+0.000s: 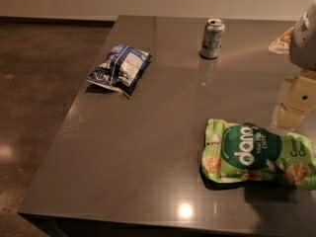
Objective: Move green rice chip bag near blue chip bag
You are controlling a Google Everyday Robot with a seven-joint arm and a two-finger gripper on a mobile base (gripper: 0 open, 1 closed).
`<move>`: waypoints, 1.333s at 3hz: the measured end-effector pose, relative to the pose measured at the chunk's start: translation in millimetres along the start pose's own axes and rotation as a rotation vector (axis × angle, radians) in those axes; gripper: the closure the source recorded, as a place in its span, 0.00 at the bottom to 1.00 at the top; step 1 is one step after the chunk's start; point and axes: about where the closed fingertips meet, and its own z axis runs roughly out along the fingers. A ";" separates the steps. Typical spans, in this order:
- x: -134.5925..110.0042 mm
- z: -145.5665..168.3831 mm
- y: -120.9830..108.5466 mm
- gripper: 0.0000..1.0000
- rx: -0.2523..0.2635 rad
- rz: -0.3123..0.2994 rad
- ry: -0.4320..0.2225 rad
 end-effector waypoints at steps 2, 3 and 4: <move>1.2 1.8 5.3 0.00 -0.022 0.007 -0.014; 6.6 16.0 29.0 0.00 -0.062 0.006 -0.033; 23.3 53.6 56.7 0.00 -0.108 0.019 -0.028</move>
Offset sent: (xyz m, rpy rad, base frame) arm -0.0149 -0.0006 -0.0166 0.0570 0.0830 0.0051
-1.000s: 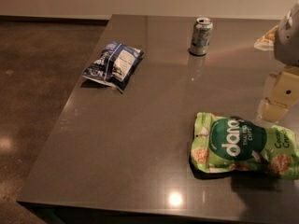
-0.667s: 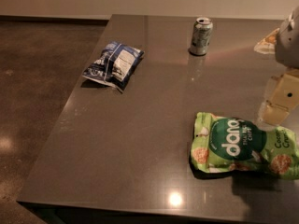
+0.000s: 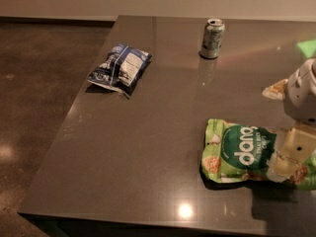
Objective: Move green rice chip bag near blue chip bag
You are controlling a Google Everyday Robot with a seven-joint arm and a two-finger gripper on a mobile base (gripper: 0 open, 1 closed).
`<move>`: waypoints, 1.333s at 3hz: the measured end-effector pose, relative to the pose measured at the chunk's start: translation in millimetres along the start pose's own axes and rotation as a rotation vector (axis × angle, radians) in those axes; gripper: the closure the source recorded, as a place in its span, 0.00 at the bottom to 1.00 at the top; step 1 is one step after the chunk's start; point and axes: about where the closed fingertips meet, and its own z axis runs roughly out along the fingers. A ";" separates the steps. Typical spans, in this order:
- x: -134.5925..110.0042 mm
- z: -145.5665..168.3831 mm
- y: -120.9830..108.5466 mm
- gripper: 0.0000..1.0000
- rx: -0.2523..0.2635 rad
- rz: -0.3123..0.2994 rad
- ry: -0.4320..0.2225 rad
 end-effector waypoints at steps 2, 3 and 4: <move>16.3 38.7 14.5 0.00 -0.032 0.005 0.003; 18.1 48.5 16.2 0.17 -0.034 0.007 0.021; 17.0 50.6 16.0 0.39 -0.038 0.023 0.031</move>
Offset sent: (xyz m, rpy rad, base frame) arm -0.0113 -0.0086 -0.0669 0.0031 0.0481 -0.0061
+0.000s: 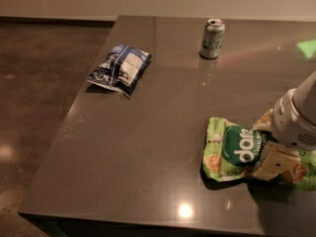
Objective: Move green rice chip bag near blue chip bag
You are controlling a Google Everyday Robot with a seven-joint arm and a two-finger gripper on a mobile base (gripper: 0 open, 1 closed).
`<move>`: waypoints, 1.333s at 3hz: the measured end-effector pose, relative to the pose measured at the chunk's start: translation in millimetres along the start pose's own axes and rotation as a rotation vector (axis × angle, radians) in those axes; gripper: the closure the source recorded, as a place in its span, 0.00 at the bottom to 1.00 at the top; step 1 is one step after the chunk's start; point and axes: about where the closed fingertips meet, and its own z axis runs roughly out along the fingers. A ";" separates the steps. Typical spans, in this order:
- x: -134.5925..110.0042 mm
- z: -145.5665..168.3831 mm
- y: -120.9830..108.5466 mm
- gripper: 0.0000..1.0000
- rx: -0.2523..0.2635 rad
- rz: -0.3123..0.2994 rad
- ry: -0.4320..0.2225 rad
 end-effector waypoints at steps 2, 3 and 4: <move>-44.9 -18.4 -6.5 0.88 -0.021 -0.023 -0.031; -87.2 -23.5 -14.8 1.00 -0.024 -0.068 -0.061; -128.8 -18.3 -28.5 1.00 -0.031 -0.107 -0.081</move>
Offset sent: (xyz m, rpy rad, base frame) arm 0.0320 0.0792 0.0506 0.0627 0.0048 0.0868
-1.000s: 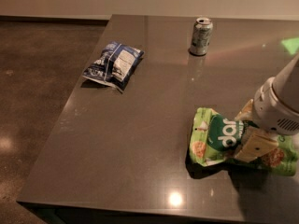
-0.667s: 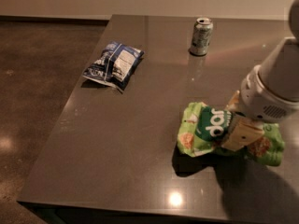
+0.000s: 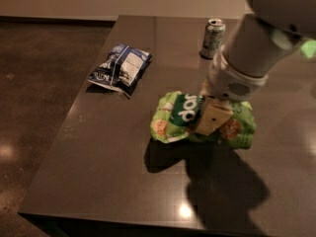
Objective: Move green rice chip bag near blue chip bag
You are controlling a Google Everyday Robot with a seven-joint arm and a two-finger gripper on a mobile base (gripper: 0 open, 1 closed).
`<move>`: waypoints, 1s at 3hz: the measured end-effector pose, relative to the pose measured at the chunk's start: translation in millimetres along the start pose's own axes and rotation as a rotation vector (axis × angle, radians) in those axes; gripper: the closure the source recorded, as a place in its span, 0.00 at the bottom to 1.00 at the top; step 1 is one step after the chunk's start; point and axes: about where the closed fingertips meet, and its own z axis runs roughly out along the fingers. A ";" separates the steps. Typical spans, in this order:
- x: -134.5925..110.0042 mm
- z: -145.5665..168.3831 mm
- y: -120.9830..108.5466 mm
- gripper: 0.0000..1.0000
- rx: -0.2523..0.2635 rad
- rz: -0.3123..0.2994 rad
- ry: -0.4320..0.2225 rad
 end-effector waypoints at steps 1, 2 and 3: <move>-31.3 11.3 -26.3 1.00 0.004 -0.016 -0.010; -53.7 15.8 -54.2 1.00 0.018 -0.007 -0.038; -76.0 16.8 -75.3 1.00 0.037 -0.009 -0.066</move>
Offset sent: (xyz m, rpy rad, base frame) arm 0.1066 0.0662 0.0131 0.0763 -0.0470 -0.0136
